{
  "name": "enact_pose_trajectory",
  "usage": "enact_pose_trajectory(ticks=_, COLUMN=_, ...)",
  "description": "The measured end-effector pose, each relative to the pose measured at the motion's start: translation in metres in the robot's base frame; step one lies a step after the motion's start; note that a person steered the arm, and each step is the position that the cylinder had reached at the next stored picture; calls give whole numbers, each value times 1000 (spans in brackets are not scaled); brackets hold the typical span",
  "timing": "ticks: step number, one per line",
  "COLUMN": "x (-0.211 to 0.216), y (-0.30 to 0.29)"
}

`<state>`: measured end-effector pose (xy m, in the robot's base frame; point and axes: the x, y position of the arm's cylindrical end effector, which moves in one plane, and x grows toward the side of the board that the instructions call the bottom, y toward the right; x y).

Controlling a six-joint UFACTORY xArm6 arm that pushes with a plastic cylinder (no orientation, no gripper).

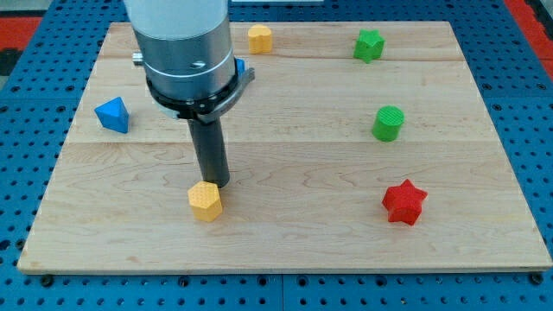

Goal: Slide the blue cube towards the bottom left

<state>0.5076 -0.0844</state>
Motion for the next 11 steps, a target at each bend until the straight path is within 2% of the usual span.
enact_pose_trajectory(ticks=1, x=-8, y=4)
enact_pose_trajectory(ticks=2, x=-62, y=48)
enact_pose_trajectory(ticks=3, x=-133, y=77)
enact_pose_trajectory(ticks=4, x=-181, y=88)
enact_pose_trajectory(ticks=5, x=-203, y=83)
enact_pose_trajectory(ticks=7, x=-208, y=-10)
enact_pose_trajectory(ticks=9, x=-142, y=-65)
enact_pose_trajectory(ticks=10, x=-187, y=-62)
enact_pose_trajectory(ticks=11, x=-151, y=-101)
